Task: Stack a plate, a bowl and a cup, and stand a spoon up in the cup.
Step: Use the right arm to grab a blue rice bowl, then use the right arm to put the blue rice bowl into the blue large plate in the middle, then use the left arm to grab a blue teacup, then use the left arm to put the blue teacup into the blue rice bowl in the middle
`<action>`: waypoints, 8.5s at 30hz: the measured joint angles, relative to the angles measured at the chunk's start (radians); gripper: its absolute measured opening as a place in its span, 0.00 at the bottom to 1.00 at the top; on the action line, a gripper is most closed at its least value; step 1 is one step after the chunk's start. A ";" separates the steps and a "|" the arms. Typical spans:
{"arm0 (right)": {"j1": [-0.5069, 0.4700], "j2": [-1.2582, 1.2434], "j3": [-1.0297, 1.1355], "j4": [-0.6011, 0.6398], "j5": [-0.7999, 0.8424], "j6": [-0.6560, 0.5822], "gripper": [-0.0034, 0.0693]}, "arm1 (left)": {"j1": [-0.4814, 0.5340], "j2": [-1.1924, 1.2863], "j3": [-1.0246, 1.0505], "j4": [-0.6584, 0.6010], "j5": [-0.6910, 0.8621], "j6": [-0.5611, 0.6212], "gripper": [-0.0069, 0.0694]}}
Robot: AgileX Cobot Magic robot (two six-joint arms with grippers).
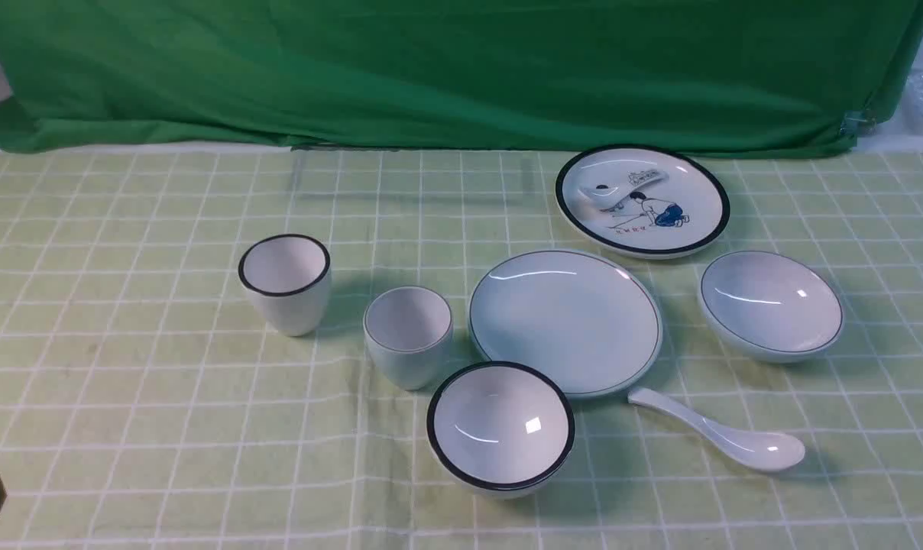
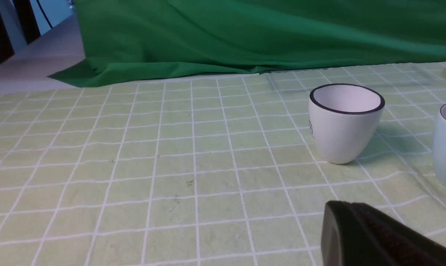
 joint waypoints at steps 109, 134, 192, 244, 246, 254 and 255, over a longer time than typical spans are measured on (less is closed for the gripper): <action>0.125 2.029 -1.458 0.009 0.535 -0.283 0.32 | -0.538 0.685 -0.843 -0.219 0.515 0.237 0.11; 0.492 2.021 -1.597 0.000 0.501 -0.210 0.16 | -0.538 0.685 -0.843 -0.157 0.514 0.246 0.11; 0.493 1.070 -0.911 0.000 0.550 -0.045 0.10 | -0.538 1.913 -1.586 0.074 0.848 0.217 0.48; 0.493 1.025 -0.831 -0.074 0.643 0.001 0.17 | -0.703 2.394 -2.286 0.063 0.938 0.266 0.15; 0.493 1.025 -0.831 -0.075 0.643 0.003 0.19 | -0.703 2.396 -2.286 0.057 0.938 0.269 0.15; 0.469 1.026 -0.831 -0.143 0.638 0.058 0.63 | -0.703 2.382 -2.285 0.030 0.943 0.270 0.39; 0.451 1.035 -0.831 -0.151 0.633 0.053 0.67 | -0.703 2.367 -2.285 0.028 0.952 0.262 0.46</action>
